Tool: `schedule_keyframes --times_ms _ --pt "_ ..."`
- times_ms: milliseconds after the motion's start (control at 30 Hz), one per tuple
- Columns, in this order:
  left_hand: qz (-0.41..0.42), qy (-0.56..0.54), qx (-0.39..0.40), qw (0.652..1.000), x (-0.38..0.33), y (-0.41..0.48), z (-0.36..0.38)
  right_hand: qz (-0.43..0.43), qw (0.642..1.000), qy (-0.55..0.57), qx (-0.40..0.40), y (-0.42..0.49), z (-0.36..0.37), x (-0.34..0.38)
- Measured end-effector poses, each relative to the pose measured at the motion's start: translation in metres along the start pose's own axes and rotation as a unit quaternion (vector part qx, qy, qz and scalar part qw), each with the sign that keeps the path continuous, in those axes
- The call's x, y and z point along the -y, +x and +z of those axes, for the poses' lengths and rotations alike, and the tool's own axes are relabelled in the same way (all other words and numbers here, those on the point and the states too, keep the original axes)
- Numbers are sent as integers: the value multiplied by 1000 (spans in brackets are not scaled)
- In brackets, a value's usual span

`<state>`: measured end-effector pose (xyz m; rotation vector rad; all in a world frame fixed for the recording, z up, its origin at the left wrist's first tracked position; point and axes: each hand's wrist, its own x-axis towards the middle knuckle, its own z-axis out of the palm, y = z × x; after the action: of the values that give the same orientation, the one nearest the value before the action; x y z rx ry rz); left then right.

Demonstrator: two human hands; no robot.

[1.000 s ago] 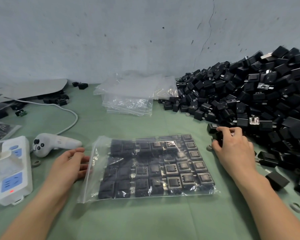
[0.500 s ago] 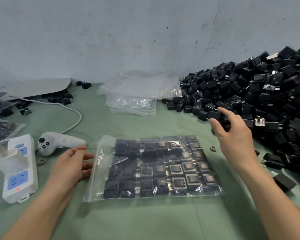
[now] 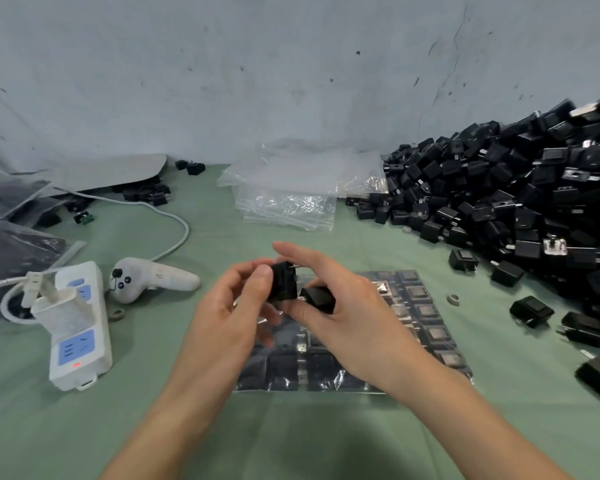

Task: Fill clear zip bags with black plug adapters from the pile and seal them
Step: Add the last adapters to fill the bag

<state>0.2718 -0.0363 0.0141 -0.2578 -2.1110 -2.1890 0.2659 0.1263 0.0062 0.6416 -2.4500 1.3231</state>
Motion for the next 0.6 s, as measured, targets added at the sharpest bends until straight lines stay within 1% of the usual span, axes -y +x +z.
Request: schedule_keyframes --times_ms 67,133,167,233,300,367,433,500,600 --pt "-32 -36 28 998 0 -2 -5 -7 1000 -15 9 -1 2 0" --pt "-52 -53 32 997 0 -1 -9 -27 998 -47 13 -2 4 0" --pt "-57 -49 14 997 0 2 -12 -31 997 -63 14 -2 4 0" --pt "-70 -74 -61 993 2 9 -20 -16 997 -69 5 -1 1 -2" --pt "-94 -129 -140 977 4 17 -37 14 999 -30 -34 1 -4 -7" --pt "-114 -156 -184 964 6 23 -57 50 995 30 -78 2 -9 -11" --pt "-138 -154 -210 955 10 25 -75 88 989 56 -107 4 -12 -15" --pt "-169 -131 -222 951 16 27 -82 119 981 68 -139 6 -14 -17" --pt "-202 -88 -205 954 25 28 -83 141 973 78 -166 7 -16 -21"
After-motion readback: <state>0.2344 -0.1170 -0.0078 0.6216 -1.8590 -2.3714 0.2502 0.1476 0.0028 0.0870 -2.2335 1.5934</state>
